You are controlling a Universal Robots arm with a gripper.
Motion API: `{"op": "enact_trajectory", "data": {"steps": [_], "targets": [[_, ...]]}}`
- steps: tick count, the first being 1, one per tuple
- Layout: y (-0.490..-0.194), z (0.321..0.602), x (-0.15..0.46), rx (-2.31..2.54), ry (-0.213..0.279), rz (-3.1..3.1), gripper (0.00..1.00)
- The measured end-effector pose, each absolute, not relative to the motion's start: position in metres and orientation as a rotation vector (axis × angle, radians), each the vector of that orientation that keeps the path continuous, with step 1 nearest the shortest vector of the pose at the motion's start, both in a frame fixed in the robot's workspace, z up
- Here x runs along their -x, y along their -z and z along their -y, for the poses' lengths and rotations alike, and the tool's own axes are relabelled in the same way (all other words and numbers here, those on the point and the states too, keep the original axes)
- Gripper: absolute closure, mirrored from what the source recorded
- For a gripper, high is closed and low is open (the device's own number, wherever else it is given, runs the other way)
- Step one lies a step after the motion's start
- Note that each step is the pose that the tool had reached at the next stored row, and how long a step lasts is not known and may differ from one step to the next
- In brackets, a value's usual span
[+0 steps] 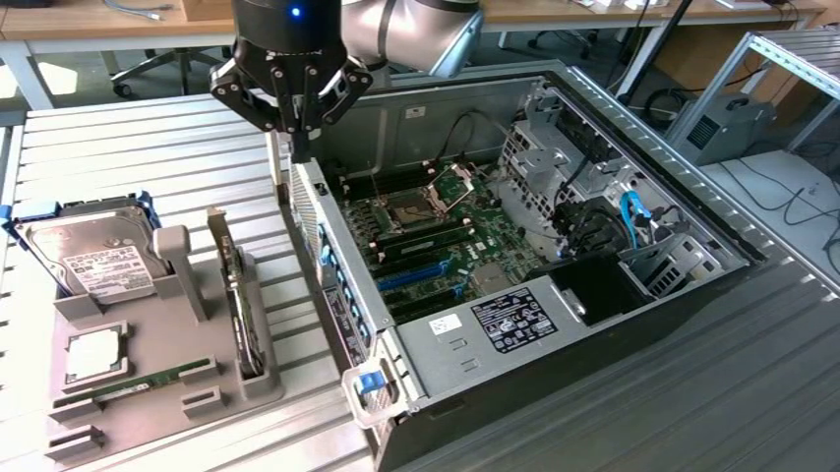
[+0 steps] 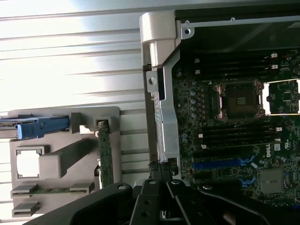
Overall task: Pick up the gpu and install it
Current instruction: 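Reach for the gpu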
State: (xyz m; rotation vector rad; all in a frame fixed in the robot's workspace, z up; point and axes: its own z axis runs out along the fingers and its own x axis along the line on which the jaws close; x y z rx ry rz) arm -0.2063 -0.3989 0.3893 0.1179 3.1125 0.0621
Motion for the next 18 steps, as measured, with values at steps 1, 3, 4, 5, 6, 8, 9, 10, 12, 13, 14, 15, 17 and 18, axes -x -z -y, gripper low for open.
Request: {"op": "enact_trajectory", "data": {"steps": [1, 3, 4, 5, 6, 8, 9, 10, 12, 13, 14, 15, 17, 18], "targets": [[-0.3893, 0.3989, 0.2067, -0.118, -0.062, -3.112, 0.89], [-0.3893, 0.3989, 0.2076, -0.118, -0.062, -3.112, 0.89], [-0.3893, 0.399, 0.2082, -0.118, -0.062, -3.112, 0.89], [-0.3893, 0.399, 0.2087, -0.118, -0.062, -3.112, 0.89], [-0.3893, 0.3989, 0.2097, -0.118, -0.062, -3.112, 0.89], [-0.3893, 0.3989, 0.2106, -0.118, -0.062, -3.112, 0.89], [-0.3893, 0.3989, 0.2114, -0.118, -0.062, -3.112, 0.89], [-0.3893, 0.3989, 0.212, -0.118, -0.061, -3.113, 0.89], [-0.3893, 0.3989, 0.213, -0.118, -0.061, -3.112, 0.89], [-0.3893, 0.3989, 0.2134, -0.118, -0.061, -3.113, 0.89], [-0.3893, 0.3989, 0.214, -0.118, -0.061, -3.113, 0.89], [-0.3893, 0.3989, 0.2146, -0.118, -0.061, -3.112, 0.89], [-0.3893, 0.3989, 0.2155, -0.118, -0.061, -3.112, 0.89], [-0.3893, 0.3989, 0.2161, -0.118, -0.061, -3.112, 0.89]]}}
